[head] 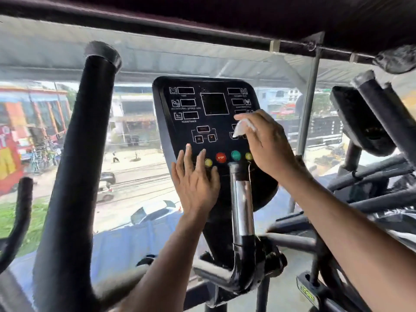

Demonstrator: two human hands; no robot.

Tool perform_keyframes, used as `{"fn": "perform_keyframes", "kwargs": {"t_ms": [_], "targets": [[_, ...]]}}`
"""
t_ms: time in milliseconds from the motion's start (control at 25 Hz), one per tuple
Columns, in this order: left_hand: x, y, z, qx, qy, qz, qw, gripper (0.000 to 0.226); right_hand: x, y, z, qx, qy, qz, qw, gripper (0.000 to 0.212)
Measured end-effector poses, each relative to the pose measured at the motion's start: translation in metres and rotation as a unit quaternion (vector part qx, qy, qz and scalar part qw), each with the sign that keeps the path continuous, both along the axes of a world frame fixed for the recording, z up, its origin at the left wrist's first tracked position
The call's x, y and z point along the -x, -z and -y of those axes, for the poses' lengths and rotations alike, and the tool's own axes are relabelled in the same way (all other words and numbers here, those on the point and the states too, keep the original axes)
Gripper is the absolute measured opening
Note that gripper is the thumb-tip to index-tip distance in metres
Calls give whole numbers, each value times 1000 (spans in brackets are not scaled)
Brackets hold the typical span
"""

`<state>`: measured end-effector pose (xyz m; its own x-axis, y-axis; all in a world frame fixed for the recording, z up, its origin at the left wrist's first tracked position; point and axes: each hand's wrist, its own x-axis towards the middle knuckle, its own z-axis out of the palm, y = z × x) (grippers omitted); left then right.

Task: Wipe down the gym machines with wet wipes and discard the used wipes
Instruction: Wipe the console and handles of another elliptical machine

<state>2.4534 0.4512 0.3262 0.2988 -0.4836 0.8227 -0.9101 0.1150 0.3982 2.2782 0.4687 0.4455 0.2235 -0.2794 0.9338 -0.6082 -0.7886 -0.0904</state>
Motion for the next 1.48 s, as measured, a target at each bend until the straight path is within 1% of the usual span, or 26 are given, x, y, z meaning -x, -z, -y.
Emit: {"fn": "perform_keyframes", "kwargs": {"t_ms": [80,160,200,320,440,520,640,720,800,840,960,1040,1160,1240,1280,1360,1480], "targets": [[0,-31,14,-11,-14,-18,1000,60,-9,-37,53,-49,16,-75,996,34],[-4,-57,30,-15,-16,-46,999,62,-19,-68,96,-43,50,-126,990,32],[-7,-66,35,-20,-19,-63,998,62,-22,-79,112,-37,71,-130,988,31],[-19,-75,50,-42,-44,-84,995,68,-29,-117,154,-7,105,-82,991,23],[-35,-72,55,-61,-91,-45,993,71,-36,-138,183,26,75,-22,997,19],[-43,-73,57,-62,-125,-16,990,67,-38,-131,200,36,52,-22,998,16],[-47,-76,63,-36,-151,-2,988,63,-39,-113,216,5,45,-35,998,21],[-46,-74,62,-40,-127,-1,991,66,-37,-109,216,-5,33,-17,999,22],[-46,-71,62,-46,-87,-23,995,71,-40,-105,210,5,25,-23,999,19],[-47,-71,62,-45,-75,-26,996,73,-43,-102,208,-5,27,-40,999,21],[-47,-74,61,-46,-57,-28,997,73,-61,-83,213,-77,68,-124,987,31],[-48,-74,61,-47,-47,-31,997,73,-67,-71,221,-106,95,-148,979,42],[-50,-73,64,-31,-43,-31,998,75,-66,-69,224,-151,192,-195,950,67],[-52,-71,66,-6,-44,-33,998,74,-65,-67,224,-148,226,-230,935,73],[-53,-70,67,6,-41,-36,998,73,-66,-65,224,-149,218,-236,935,74],[-53,-69,67,19,-30,-51,998,73,-70,-63,227,-180,184,-239,936,76],[-51,-69,65,16,-19,-73,997,73,-71,-64,230,-209,151,-240,936,75]]}}
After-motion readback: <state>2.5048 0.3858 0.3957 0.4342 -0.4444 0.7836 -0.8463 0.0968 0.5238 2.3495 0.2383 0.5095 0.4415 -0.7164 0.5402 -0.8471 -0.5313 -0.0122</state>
